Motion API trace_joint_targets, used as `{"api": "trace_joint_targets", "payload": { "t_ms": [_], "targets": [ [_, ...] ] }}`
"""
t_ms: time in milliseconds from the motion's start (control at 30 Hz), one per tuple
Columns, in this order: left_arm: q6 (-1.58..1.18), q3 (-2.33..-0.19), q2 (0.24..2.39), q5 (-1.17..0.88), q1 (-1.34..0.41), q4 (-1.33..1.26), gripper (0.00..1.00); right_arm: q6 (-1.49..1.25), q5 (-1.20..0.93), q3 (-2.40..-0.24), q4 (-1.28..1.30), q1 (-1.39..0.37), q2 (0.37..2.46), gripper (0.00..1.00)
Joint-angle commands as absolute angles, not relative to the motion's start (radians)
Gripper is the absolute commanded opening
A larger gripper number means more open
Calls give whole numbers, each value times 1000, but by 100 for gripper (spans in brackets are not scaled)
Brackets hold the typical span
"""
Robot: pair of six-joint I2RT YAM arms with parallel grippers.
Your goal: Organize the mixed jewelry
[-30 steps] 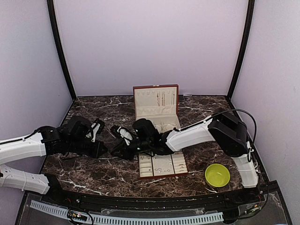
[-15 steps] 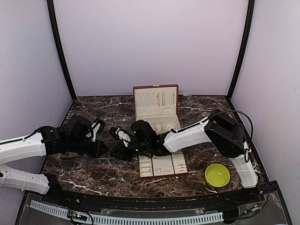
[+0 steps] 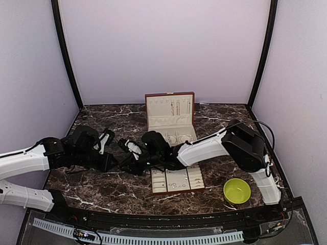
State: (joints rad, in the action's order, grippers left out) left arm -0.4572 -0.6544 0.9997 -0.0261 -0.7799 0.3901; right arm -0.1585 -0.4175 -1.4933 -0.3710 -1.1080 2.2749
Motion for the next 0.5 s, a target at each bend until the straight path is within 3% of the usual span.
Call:
{"api": "trace_joint_targets", "payload": {
  "t_ms": [0, 467],
  "targets": [
    [-460, -676, 976, -35, -785, 376, 0, -158, -430, -1525, -421, -1118, 2295, 28],
    [-479, -675, 951, 19, -783, 388, 0, -149, -492, -1487, -462, -1130, 2287, 30]
  ]
}}
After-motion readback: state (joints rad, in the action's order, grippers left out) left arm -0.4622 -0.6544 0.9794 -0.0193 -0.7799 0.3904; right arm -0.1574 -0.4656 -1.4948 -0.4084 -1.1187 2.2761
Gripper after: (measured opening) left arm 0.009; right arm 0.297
